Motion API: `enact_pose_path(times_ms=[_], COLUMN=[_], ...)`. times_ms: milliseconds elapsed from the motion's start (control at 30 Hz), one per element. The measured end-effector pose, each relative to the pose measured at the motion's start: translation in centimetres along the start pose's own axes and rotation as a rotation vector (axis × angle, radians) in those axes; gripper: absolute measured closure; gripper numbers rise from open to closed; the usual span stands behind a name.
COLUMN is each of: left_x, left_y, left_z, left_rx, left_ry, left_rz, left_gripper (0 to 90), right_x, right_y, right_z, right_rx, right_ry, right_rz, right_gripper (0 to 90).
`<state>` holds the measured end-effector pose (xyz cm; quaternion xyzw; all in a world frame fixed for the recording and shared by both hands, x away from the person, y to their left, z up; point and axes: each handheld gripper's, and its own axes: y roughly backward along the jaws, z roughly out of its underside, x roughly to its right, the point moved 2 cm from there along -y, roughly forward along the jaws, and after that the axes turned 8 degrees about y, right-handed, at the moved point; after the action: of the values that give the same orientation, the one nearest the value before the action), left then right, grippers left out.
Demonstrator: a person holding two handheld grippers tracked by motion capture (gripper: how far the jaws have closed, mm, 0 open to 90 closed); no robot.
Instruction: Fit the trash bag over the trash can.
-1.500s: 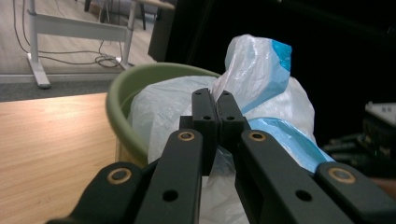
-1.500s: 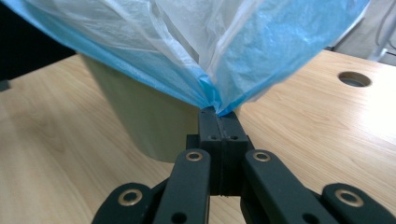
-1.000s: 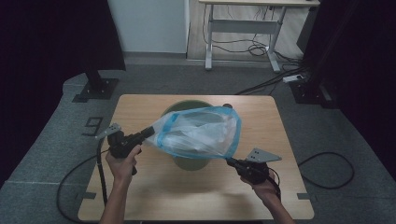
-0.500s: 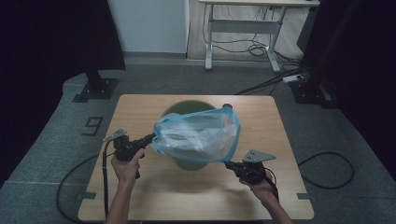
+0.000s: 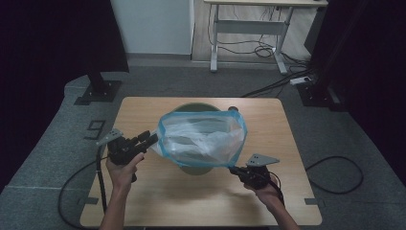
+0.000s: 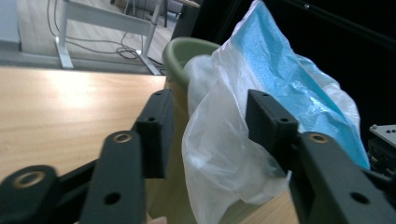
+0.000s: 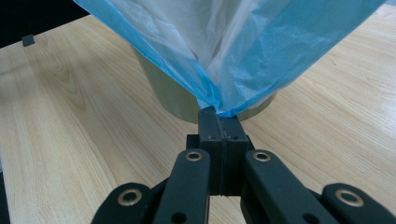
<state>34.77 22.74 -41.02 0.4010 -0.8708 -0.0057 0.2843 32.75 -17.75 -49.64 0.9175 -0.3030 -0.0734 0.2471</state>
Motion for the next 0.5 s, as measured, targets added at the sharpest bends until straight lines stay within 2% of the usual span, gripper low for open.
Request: enact_pose_path(times_ms=[233,367,400,500], left_x=[1.1,1.2,1.3,1.6], left_y=[0.3,0.3,0.4,0.5], left_z=[-1.3,-1.5,-1.6,-1.8], left_rx=[-0.038,-0.047,-0.046,-0.044], left_ry=[-0.054,-0.058,-0.055,-0.066], left_rz=[-0.014,-0.012,0.005,0.007], left_gripper=[34.8,22.1,18.6,13.1], right_x=[0.2,0.3,0.4,0.4], right_y=[0.0,0.1,0.2,0.4], right_z=[0.0,0.0,-0.1,-0.2], right_rx=[-0.009,-0.005,-0.002,0.002], right_ry=[-0.007,-0.012,-0.016,-0.020], right_rz=[0.012,0.024,0.030,0.037], right_gripper=[88.7,88.8,88.8,88.7])
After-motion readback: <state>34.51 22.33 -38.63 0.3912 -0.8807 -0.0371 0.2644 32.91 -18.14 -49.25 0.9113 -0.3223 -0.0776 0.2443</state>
